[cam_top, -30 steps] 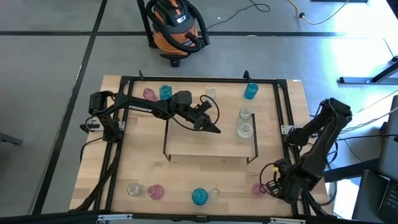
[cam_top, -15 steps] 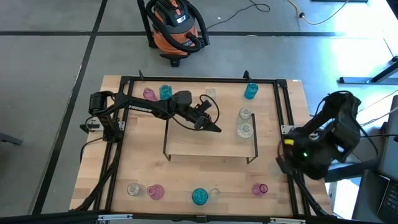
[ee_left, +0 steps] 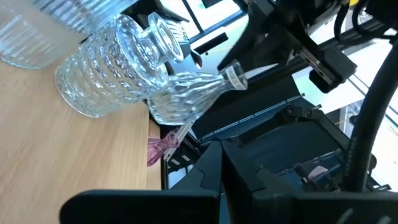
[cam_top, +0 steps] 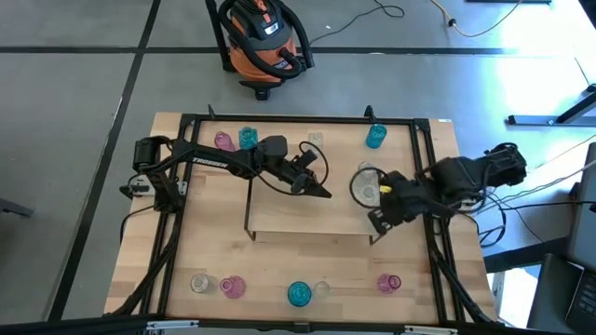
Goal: Sort vases onto shelf
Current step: Put the transparent vase on the shelf aligned with the other transparent vase
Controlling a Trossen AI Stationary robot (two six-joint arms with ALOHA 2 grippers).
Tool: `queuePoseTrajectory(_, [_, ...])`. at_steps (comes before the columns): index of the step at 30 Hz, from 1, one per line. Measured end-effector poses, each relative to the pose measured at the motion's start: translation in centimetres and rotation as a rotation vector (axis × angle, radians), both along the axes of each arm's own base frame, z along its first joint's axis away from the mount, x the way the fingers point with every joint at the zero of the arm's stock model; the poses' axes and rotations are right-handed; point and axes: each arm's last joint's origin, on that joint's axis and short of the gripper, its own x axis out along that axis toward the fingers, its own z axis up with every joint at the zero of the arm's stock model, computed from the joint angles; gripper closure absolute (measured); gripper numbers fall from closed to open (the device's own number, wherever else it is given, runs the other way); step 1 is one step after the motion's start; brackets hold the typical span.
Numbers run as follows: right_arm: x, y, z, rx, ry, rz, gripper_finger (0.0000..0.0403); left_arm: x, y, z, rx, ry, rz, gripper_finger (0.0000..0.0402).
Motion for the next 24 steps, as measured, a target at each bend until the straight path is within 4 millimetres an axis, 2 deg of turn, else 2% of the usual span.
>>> queuePoseTrajectory(5, [1.0,-1.0,-0.4,0.02,0.026,0.03,0.0403,0.0,0.0,0.0,0.0,0.0,-0.005,0.0401])
queuePoseTrajectory(11, [1.3,-1.3,-0.5,0.034,0.034,0.061,0.0403,0.0,-0.1,0.0,0.0,-0.001,-0.024,0.0401])
queuePoseTrajectory(17, [1.4,-1.3,-0.6,0.041,0.04,0.065,0.0403,0.0,-0.1,0.0,0.013,-0.008,-0.028,0.0401])
queuePoseTrajectory(24, [2.9,-0.7,-1.8,0.035,0.092,0.092,0.0403,-0.1,0.0,0.0,0.013,-0.008,-0.042,0.0401])
